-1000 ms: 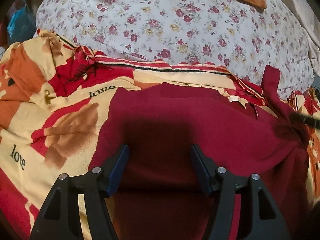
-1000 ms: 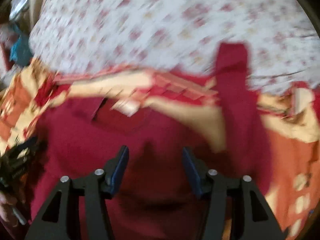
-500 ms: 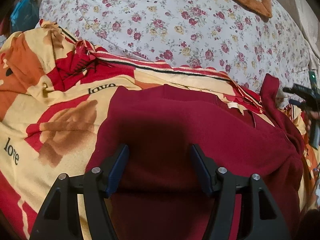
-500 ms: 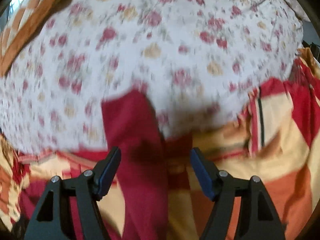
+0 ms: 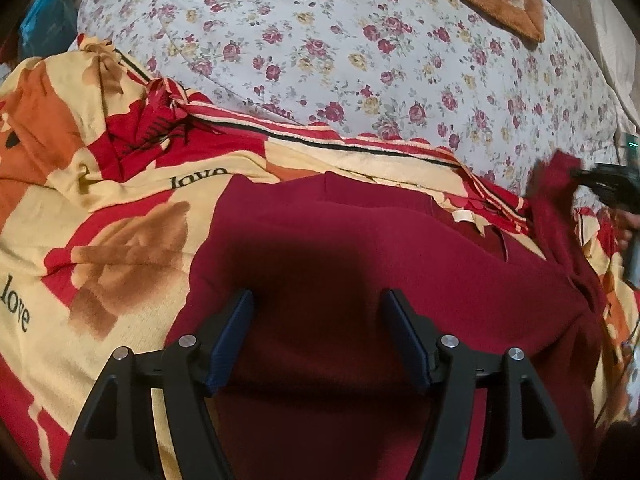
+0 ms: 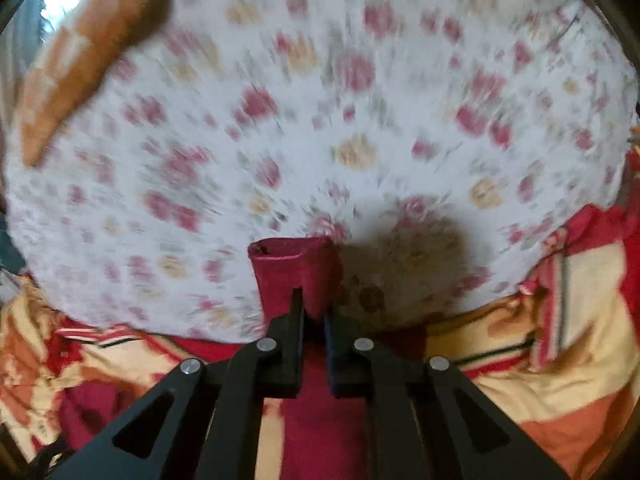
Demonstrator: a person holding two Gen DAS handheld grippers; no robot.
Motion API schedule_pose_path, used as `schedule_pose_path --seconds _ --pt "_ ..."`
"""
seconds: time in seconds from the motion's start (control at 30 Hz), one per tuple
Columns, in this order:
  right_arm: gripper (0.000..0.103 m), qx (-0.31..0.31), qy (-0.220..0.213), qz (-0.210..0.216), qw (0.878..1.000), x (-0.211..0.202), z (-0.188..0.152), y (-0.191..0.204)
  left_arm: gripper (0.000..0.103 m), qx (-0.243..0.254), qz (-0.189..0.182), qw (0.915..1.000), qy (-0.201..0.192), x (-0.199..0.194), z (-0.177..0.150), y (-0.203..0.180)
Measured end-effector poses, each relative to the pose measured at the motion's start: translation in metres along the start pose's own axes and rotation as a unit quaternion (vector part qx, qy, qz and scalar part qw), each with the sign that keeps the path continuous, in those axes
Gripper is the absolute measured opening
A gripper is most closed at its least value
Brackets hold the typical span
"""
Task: Fold small clothes
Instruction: 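Grasp the other sleeve with the right tool and lift it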
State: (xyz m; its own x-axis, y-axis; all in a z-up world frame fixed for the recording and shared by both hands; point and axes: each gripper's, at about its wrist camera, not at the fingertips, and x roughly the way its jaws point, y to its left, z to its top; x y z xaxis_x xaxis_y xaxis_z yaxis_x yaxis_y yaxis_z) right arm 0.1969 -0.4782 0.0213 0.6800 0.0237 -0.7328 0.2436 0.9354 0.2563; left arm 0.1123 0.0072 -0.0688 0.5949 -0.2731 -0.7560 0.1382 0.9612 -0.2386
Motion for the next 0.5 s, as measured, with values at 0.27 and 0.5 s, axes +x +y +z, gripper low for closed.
schedule_pose_path --seconds 0.27,0.5 --pt "0.008 -0.036 -0.063 0.048 0.996 -0.178 0.022 0.027 0.048 -0.05 -0.008 0.9983 -0.027 -0.023 0.005 0.016" --pt "0.008 -0.155 -0.113 0.164 0.968 -0.303 0.018 0.101 0.048 -0.083 -0.011 0.9947 -0.06 -0.046 0.008 0.034"
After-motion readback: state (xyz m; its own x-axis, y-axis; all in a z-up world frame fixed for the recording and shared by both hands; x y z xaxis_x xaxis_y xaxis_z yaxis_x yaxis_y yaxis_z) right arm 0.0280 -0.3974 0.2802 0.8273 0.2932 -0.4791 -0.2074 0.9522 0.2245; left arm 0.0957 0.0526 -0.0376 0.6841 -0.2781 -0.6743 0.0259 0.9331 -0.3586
